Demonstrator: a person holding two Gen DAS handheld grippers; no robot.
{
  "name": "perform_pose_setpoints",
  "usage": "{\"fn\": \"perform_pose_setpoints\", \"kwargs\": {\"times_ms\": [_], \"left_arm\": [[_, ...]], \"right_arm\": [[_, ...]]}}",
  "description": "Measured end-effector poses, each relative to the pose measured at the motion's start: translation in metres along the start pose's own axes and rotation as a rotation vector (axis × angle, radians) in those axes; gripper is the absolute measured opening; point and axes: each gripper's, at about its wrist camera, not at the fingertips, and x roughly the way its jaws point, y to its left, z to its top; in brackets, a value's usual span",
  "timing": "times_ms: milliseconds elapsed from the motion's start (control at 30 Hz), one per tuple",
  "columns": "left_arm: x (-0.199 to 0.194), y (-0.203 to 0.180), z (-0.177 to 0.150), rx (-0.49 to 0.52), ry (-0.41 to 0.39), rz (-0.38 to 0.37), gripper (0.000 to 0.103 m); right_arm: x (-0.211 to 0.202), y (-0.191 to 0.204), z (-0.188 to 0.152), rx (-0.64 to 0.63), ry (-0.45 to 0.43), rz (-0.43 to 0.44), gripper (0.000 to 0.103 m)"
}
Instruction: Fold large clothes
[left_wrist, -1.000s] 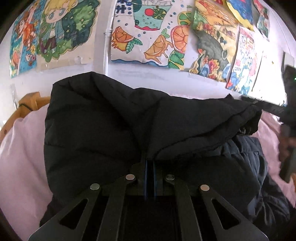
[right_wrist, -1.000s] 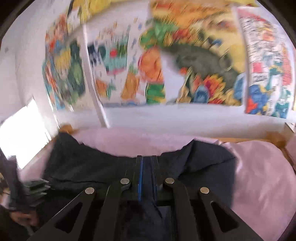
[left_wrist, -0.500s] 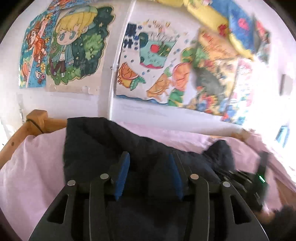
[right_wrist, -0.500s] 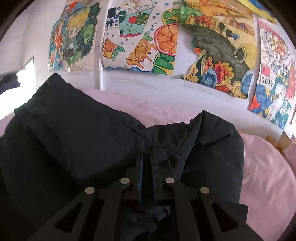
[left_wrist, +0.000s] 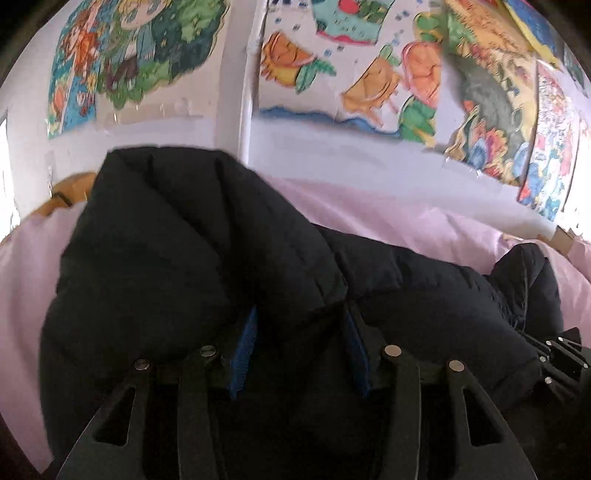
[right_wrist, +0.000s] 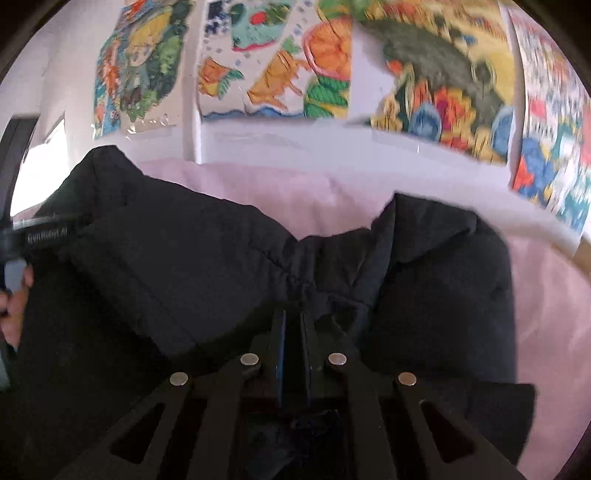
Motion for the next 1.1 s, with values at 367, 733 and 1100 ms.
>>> {"fn": "perform_pose_setpoints", "kwargs": {"times_ms": [367, 733, 1100], "left_arm": [[-0.041, -0.002, 0.02, 0.055, -0.097, 0.06, 0.056], [-0.006, 0.037, 0.023, -0.151, 0.045, -0.07, 0.061], [-0.03, 0.036, 0.021, -0.128, 0.012, -0.068, 0.069]], "right_arm": [[-0.028, -0.026, 0.073, 0.093, -0.014, 0.049, 0.008], [0.028, -0.084, 0.016, 0.451, 0.049, 0.088, 0.0], [0.015, -0.077, 0.014, 0.416, 0.015, 0.073, 0.004]]}}
